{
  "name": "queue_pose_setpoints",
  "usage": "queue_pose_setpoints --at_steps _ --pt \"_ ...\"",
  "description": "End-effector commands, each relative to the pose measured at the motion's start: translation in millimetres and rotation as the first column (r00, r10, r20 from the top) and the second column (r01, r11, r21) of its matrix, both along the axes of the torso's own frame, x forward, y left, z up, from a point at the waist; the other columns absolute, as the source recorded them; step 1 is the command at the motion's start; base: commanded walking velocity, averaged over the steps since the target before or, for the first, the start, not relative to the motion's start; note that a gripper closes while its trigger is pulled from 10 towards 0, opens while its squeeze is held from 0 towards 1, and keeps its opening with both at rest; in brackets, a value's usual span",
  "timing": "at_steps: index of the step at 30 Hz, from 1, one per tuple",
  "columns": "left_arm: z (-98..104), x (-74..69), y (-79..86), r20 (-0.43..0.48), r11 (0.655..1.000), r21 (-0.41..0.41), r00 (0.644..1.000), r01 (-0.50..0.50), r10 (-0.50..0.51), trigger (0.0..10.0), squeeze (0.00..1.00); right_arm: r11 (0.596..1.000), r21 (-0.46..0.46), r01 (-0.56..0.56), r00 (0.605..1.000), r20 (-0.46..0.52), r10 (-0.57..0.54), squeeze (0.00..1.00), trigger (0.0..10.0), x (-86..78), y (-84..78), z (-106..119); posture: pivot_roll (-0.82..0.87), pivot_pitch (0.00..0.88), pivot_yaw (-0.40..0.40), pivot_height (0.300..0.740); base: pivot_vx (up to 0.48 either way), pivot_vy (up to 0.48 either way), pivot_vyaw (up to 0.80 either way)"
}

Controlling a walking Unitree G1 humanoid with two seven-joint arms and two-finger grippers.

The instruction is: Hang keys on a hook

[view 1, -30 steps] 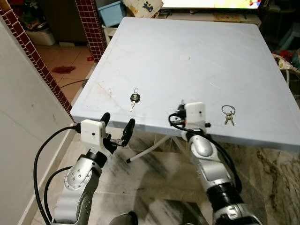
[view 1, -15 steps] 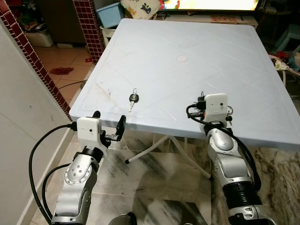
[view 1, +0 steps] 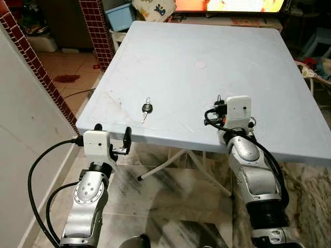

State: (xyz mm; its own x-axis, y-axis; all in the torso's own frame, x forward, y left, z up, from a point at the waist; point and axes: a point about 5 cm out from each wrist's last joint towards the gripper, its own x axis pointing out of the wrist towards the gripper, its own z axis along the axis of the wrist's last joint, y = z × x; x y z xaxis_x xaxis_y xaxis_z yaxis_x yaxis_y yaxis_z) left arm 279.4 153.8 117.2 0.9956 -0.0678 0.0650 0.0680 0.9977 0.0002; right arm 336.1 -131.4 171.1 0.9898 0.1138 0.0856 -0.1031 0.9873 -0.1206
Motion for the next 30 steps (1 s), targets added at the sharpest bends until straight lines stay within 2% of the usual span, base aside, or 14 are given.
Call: queue_pose_setpoints --at_steps 1,11,23,30 --pt "-2 0.2 1.9 -0.002 1.000 0.004 1.000 -0.025 0.025 10.0 0.00 1.000 -0.017 -0.020 1.000 0.014 0.020 0.00 10.0 -2.5 2.2 4 0.00 0.112 0.026 0.740 0.000 0.000 0.80" --pt "-6 1.1 -1.6 -0.006 0.999 0.010 0.999 -0.039 0.039 10.0 0.00 0.997 -0.031 -0.072 0.997 0.026 0.073 0.00 10.0 -6.2 8.0 7 -0.01 0.110 0.017 0.740 0.000 0.000 0.80" --pt "-7 3.0 1.0 -0.012 0.998 0.022 0.998 -0.063 0.063 10.0 0.00 0.994 -0.002 -0.109 0.994 0.018 0.109 0.00 10.0 -7.8 14.9 6 0.00 0.104 0.024 0.740 0.000 0.000 0.80" --pt "-9 2.6 2.0 -0.020 0.997 0.011 0.997 -0.071 0.071 10.0 0.00 0.993 -0.045 -0.111 0.993 0.043 0.112 0.00 10.0 -8.4 20.0 8 0.00 0.106 0.026 0.740 0.000 0.000 0.80"
